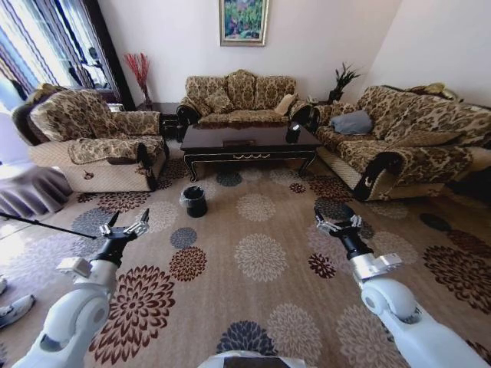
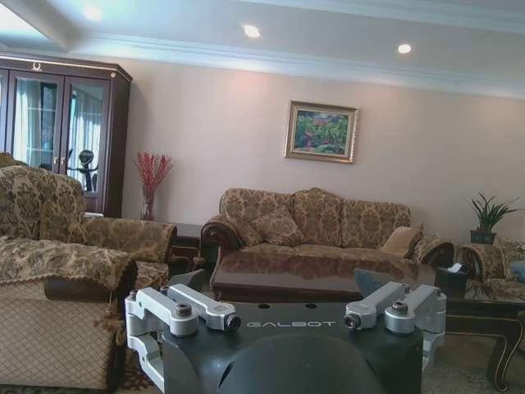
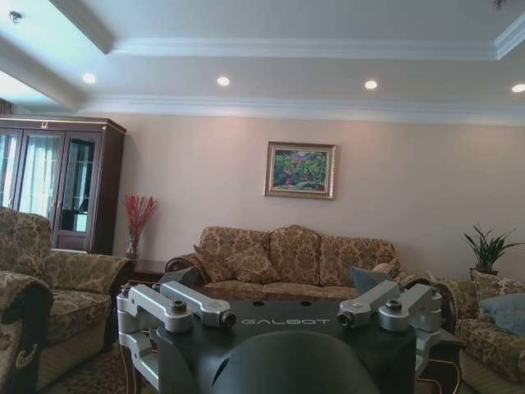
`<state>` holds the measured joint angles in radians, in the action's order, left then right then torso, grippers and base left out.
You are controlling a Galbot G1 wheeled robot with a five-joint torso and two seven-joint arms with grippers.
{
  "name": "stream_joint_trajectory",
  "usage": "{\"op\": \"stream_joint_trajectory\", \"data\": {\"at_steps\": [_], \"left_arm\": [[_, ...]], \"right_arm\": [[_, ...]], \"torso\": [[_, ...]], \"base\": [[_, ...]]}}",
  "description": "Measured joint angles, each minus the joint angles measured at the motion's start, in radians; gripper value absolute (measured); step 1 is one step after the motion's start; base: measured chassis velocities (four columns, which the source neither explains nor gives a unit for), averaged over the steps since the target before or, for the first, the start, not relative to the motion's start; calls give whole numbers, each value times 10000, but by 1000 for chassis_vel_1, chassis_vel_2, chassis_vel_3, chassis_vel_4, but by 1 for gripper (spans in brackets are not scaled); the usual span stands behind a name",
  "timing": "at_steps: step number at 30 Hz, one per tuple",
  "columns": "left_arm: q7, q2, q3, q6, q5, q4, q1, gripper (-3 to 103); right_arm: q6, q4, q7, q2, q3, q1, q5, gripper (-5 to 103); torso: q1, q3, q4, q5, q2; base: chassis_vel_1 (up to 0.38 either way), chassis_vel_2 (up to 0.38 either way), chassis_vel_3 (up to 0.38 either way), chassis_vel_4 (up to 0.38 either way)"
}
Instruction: Move to the front of the table and pick up the trash from the floor, then place it into the trash bin.
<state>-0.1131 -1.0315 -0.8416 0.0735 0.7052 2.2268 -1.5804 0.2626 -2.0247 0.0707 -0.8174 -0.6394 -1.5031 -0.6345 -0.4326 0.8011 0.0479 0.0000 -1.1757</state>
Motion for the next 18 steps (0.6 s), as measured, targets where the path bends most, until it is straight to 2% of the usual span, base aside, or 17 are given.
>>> {"op": "stream_joint_trajectory", "data": {"at_steps": [7,14,18], "left_arm": [[-361,31,130,147,105,19,110,100],[-516,36,157,226,105,-43,198,100],[-552,37,157,274,96,-64,206,100]], "right_arm": [[0,81,1,-2,36,52,0,100],[-1,127,26,-8,67,85,-23,100],[-51,108,312,-4,79,126,-101,100]], "torso": [[-162,203,0,0,-366],[-176,215,0,0,-392],[-173,207,1,0,-378]], "base": [[0,0,0,0],[0,0,0,0],[0,0,0,0]]}}
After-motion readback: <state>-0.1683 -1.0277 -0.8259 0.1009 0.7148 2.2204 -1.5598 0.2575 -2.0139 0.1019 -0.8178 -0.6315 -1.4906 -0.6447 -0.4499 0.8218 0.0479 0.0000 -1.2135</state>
